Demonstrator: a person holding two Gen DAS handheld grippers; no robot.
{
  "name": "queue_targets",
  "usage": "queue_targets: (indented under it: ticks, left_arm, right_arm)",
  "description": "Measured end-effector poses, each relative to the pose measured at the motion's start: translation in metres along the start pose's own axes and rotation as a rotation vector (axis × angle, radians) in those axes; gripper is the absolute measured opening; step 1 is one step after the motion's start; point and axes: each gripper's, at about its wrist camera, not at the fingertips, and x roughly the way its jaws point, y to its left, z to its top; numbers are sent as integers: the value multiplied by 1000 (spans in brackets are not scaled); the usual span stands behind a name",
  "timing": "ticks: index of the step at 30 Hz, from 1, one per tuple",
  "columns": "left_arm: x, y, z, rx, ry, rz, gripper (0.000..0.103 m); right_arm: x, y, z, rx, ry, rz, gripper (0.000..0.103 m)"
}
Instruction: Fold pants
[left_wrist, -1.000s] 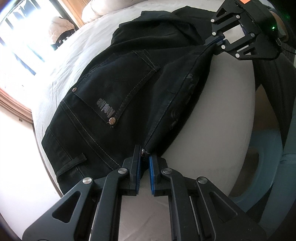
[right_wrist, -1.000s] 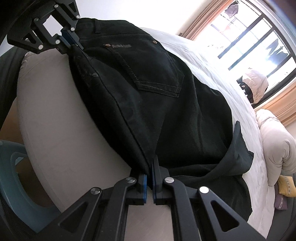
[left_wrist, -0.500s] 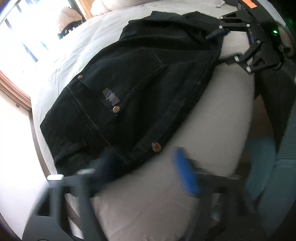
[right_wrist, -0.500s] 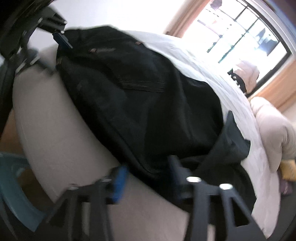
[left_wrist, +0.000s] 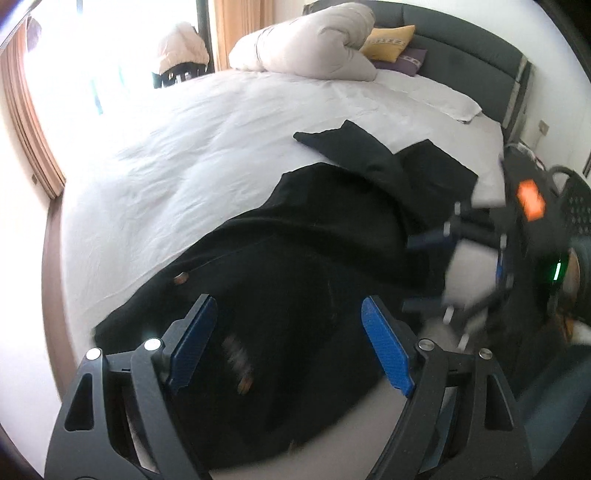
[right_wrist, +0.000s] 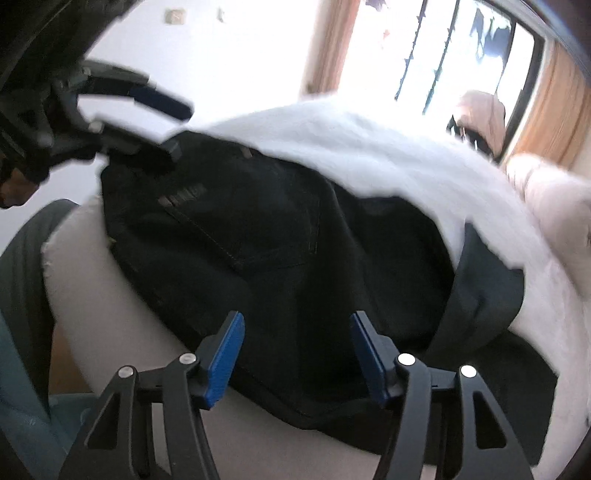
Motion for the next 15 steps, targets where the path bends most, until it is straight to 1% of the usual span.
queue_targets:
  ticks: [1, 2, 3, 4, 5, 6, 7, 8, 9, 10, 12, 14, 15]
  left_arm:
    - [16, -1, 3, -9, 34, -6, 80]
    - [41, -2, 2, -6, 107, -7, 80]
    - [57, -4, 0, -2, 148, 2, 80]
    - [79, -6, -6, -3, 213, 12, 80]
    - [96, -9, -13, 3, 266, 28, 80]
    - [98, -12, -14, 16, 257, 46, 80]
    - [96, -14, -12, 17, 249, 46, 80]
    - [92, -15, -9, 11, 246, 25, 80]
    - [83, -16, -1, -2, 219, -3, 80]
    - [77, -17, 7, -8, 188, -9, 80]
    - [69, -15, 25, -21, 130, -8, 80]
    - [73, -11, 40, -46, 98, -16, 80]
    - [81, -6, 49, -68, 93, -15, 80]
  right_arm:
    - [16, -2, -6, 22, 74, 6, 63]
    - [27, -4, -13, 40, 121, 4, 63]
    - [28, -6, -18, 69, 107, 12, 63]
    - [24, -11, -20, 116, 88, 30, 63]
    - [22, -14, -20, 137, 91, 41, 63]
    - [18, -18, -19, 159, 91, 50, 63]
    - [11, -25, -16, 186, 81, 60, 63]
    - [-1, -35, -11, 216, 50, 75, 63]
    - [-13, -47, -7, 249, 10, 87, 63]
    - [-25, -66, 1, 298, -34, 91, 64]
    - [-37, -104, 19, 374, -76, 51, 67]
    - [-38, -146, 41, 419, -92, -29, 67]
    - [-35, -160, 50, 425, -91, -64, 67]
